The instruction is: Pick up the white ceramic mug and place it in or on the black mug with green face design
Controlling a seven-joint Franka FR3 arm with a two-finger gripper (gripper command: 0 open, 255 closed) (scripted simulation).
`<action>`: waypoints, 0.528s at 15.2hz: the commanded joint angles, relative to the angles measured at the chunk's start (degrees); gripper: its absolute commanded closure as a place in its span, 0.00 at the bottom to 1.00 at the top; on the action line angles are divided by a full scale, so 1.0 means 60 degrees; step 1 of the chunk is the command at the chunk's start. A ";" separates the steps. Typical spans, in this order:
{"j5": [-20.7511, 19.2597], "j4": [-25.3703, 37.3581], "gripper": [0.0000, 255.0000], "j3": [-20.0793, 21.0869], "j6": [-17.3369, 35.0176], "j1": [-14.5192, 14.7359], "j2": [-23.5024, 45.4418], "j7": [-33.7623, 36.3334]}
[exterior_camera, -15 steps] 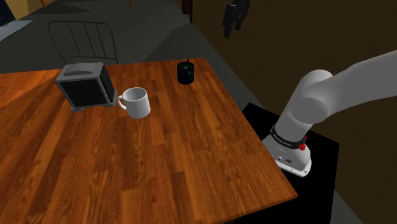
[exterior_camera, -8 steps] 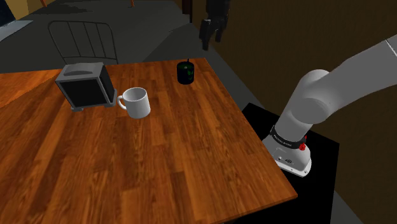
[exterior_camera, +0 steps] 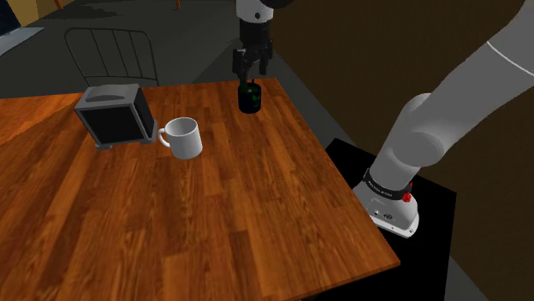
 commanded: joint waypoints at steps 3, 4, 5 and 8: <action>-0.0080 0.0706 0.00 0.0377 0.0495 0.0096 0.1374 0.0630; -0.0123 0.0916 0.00 0.0461 0.0594 0.0125 0.1728 0.0788; -0.0174 0.1139 0.00 0.0539 0.0684 0.0157 0.2087 0.0947; -0.0367 0.1878 0.00 0.0733 0.0895 0.0284 0.3180 0.1422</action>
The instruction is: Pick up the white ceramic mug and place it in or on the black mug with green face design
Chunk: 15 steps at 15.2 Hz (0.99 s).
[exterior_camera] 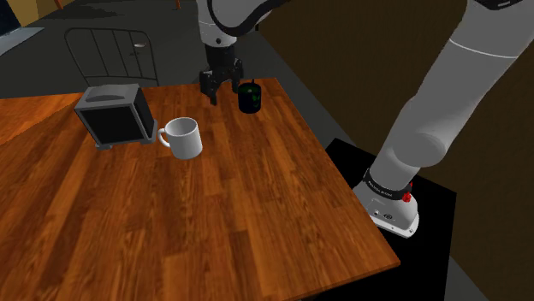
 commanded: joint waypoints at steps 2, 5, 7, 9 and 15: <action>-0.0232 0.0840 0.00 0.0143 0.0186 0.0137 0.1170 0.0447; -0.0479 0.1772 0.00 0.0230 0.0241 0.0353 0.2305 0.0883; -0.0641 0.2466 0.00 0.0253 0.0222 0.0528 0.3075 0.1147; -0.0784 0.3191 0.00 0.0249 0.0159 0.0719 0.3823 0.1374; -0.0885 0.2801 0.00 0.0199 0.0823 0.0755 0.4107 0.1439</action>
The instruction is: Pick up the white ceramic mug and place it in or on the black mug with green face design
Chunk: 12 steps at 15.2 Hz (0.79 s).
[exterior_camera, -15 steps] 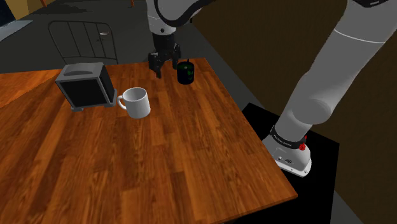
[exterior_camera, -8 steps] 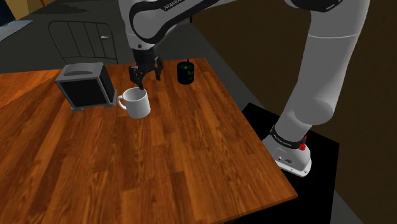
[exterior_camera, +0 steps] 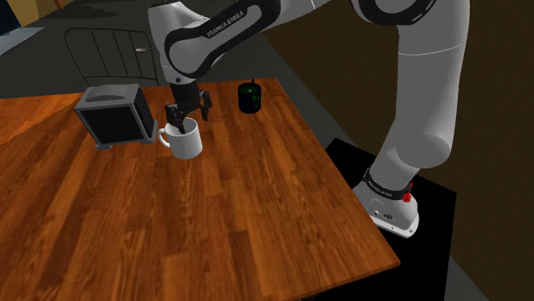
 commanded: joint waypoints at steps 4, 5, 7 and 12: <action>-0.0046 -0.0168 0.00 -0.0025 0.0293 0.0004 0.0126 0.0017; -0.0046 -0.0168 0.00 -0.0025 0.0293 0.0004 0.0126 0.0017; -0.0046 -0.0168 0.00 -0.0025 0.0293 0.0004 0.0126 0.0018; -0.0046 -0.0167 1.00 -0.0025 0.0291 0.0004 0.0125 0.0017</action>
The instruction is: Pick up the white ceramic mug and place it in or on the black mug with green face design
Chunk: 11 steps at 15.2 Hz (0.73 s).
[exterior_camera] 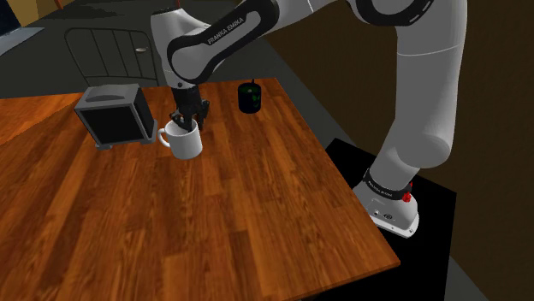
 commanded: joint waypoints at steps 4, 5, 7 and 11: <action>0.0000 0.0000 1.00 0.0000 0.0000 0.0000 -0.0001 0.0000; 0.0000 -0.0001 1.00 0.0000 0.0000 0.0000 -0.0001 0.0000; 0.0000 -0.0001 1.00 0.0000 0.0000 0.0000 -0.0001 0.0000; 0.0060 0.0154 1.00 0.0028 -0.0317 -0.0017 -0.0170 -0.0032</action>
